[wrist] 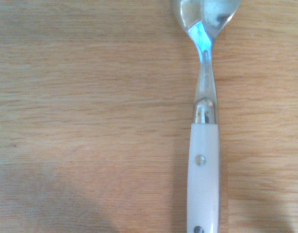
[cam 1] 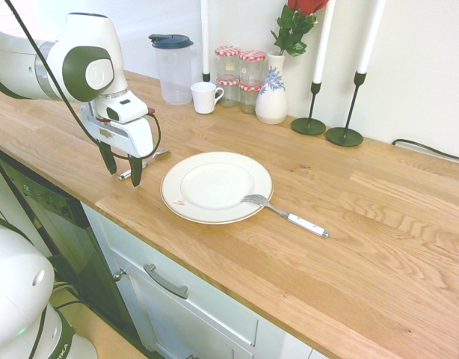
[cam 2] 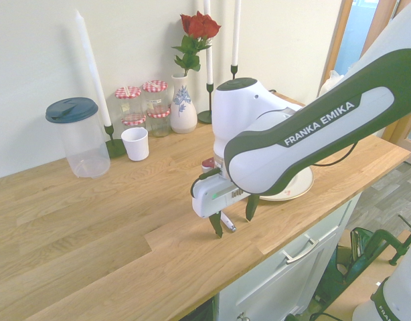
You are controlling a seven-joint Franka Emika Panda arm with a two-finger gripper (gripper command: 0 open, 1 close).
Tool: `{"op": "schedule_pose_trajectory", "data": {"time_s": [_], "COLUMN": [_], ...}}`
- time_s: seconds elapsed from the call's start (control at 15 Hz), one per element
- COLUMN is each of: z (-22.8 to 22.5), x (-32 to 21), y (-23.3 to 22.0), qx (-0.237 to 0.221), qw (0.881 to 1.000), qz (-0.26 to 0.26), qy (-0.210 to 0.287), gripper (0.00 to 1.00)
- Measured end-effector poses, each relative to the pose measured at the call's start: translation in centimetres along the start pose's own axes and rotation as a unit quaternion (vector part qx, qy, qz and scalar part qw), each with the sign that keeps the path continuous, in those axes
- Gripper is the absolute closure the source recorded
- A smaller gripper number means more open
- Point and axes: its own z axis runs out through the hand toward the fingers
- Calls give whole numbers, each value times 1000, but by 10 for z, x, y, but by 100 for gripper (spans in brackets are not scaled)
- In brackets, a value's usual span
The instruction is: Put the spoon into the plate
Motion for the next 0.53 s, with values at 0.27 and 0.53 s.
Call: {"op": "schedule_pose_trajectory", "data": {"time_s": [0.27, 0.53], "z": [-3, -1], "x": [3, 5], "y": [-8, -22], "qx": [3, -1], "qw": [1000, 1000], "qz": [0, 0], "qy": [1, -3], "gripper": [100, 100]}}
